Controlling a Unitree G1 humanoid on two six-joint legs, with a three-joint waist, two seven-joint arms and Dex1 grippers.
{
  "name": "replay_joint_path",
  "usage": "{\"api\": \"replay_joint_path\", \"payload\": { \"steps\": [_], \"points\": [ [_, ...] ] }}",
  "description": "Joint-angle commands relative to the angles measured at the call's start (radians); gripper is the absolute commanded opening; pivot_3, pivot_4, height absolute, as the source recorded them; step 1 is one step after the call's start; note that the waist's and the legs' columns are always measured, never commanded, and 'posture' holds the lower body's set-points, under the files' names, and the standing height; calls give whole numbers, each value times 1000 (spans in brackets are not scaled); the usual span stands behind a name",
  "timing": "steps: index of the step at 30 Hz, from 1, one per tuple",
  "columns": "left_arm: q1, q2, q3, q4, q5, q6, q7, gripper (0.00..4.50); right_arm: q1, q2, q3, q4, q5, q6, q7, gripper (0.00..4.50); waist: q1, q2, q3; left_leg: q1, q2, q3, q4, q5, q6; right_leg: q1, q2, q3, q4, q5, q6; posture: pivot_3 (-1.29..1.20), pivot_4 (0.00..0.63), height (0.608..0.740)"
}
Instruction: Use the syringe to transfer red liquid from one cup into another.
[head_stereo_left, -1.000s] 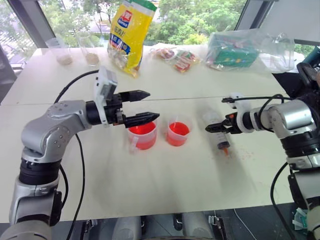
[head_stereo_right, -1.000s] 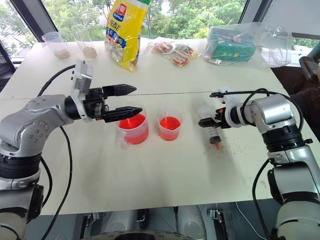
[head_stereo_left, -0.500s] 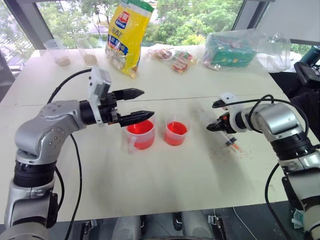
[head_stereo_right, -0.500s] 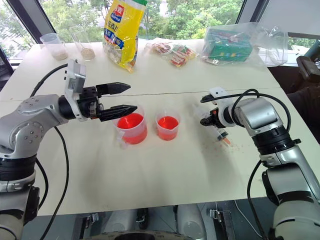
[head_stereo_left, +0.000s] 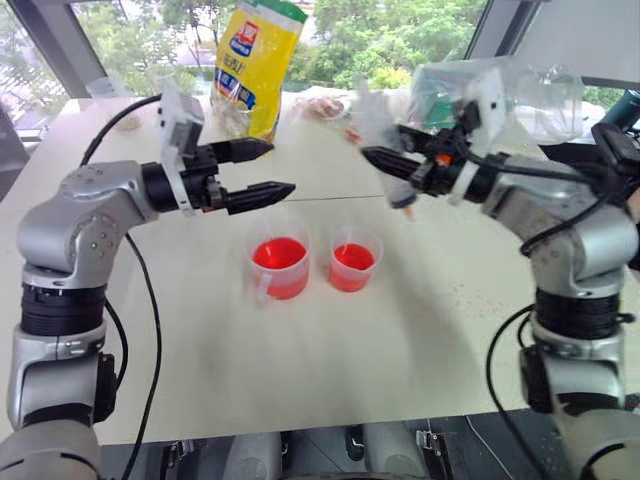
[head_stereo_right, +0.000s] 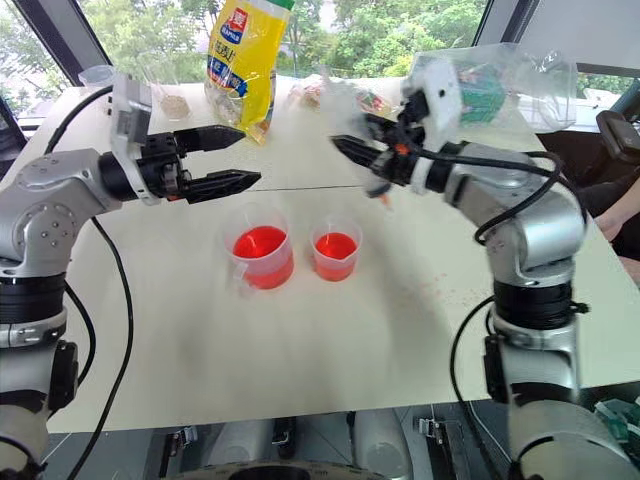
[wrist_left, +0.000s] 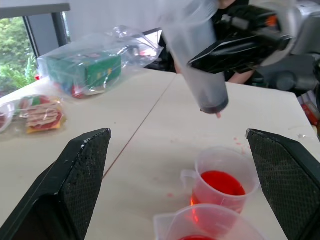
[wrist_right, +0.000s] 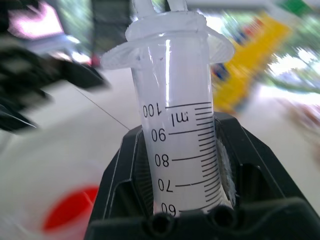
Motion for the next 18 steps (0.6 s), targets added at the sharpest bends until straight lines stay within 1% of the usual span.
{"api": "replay_joint_path", "payload": {
  "steps": [1, 3, 9, 14, 18],
  "points": [
    [-58, 28, 25, 28, 29, -36, -15, 4500, -26, 111, -6, 0, 60, -152, 20, 1334, 1, 0, 0, 0, 0, 0, 0, 0, 0, 0, 0, 0, 0, 0, 0, 0, 150, 740],
    [-70, 47, 33, 43, 33, -33, -27, 4500, -10, 183, 20, 46, 56, -231, 37, 1334, 0, 0, 0, 0, -2, 0, 0, 0, 0, 1, -2, 0, -1, 0, 0, 0, 150, 740],
    [-63, 108, 60, 49, 41, -22, -41, 4500, 60, 299, 107, 212, 6, -423, 111, 1334, -4, 0, 0, 0, -2, 0, 0, -1, 1, 1, -2, 0, -1, 0, 0, 0, 150, 740],
    [-49, 154, 72, 44, 34, -8, -55, 4500, 126, 326, 177, 275, -33, -508, 170, 1334, -5, 0, 0, 0, -1, 0, 0, 0, 1, 0, -2, 0, 0, 0, 0, 0, 150, 740],
    [-39, 169, 79, 36, 27, 7, -63, 4500, 164, 327, 216, 301, -59, -543, 195, 1334, -4, 0, 0, 0, -1, 0, 0, 0, 1, 0, -2, 0, 0, 0, 0, 0, 150, 740]
  ]
}}
